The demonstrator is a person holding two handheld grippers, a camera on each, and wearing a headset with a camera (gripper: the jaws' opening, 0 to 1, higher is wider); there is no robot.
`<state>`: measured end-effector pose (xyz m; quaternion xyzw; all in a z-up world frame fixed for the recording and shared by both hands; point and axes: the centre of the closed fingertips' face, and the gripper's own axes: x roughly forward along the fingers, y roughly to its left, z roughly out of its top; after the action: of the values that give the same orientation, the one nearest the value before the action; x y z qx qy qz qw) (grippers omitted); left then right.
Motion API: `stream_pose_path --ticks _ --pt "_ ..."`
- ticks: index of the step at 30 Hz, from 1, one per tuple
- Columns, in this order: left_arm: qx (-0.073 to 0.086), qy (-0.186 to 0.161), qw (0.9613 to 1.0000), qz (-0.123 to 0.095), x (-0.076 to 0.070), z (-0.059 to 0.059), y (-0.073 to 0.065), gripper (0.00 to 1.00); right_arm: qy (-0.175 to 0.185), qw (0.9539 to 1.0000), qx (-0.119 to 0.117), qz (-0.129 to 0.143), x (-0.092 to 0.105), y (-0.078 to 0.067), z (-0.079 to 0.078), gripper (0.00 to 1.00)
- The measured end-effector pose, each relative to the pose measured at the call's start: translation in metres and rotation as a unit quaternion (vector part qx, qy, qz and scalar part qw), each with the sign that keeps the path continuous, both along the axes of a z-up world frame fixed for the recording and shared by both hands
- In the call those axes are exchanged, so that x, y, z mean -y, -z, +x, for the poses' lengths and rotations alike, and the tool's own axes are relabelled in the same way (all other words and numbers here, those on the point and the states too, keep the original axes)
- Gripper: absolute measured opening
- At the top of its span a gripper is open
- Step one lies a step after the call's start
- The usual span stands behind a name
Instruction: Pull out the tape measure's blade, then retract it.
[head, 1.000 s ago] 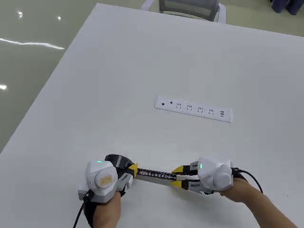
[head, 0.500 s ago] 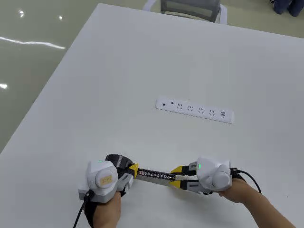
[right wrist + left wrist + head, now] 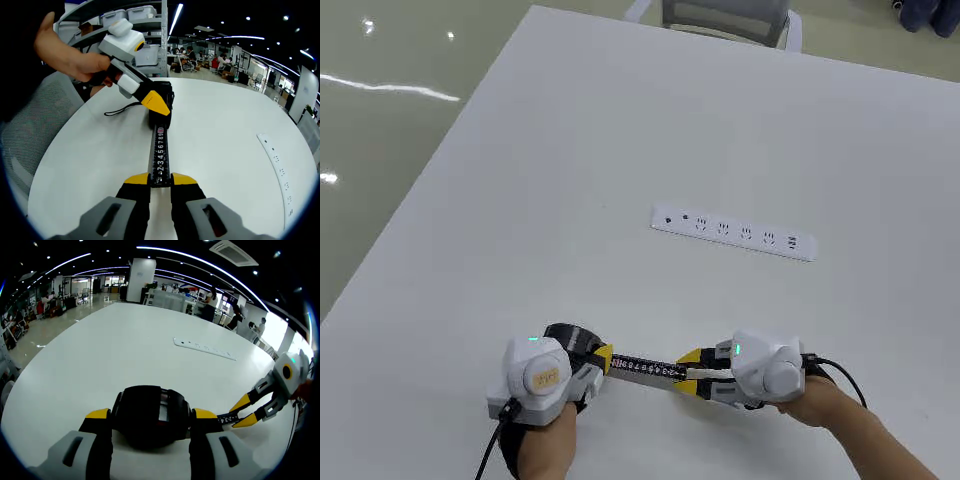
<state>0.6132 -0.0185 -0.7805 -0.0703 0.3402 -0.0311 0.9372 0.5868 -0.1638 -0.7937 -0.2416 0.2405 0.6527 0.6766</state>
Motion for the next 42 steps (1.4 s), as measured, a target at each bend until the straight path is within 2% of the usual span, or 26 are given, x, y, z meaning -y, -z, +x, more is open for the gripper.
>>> stream_pose_path --ticks 42 --pt "-0.002 -0.001 1.0000 -0.006 -0.001 0.000 0.000 0.58 -0.006 1.0000 -0.001 0.006 -0.023 0.001 0.002 0.14"
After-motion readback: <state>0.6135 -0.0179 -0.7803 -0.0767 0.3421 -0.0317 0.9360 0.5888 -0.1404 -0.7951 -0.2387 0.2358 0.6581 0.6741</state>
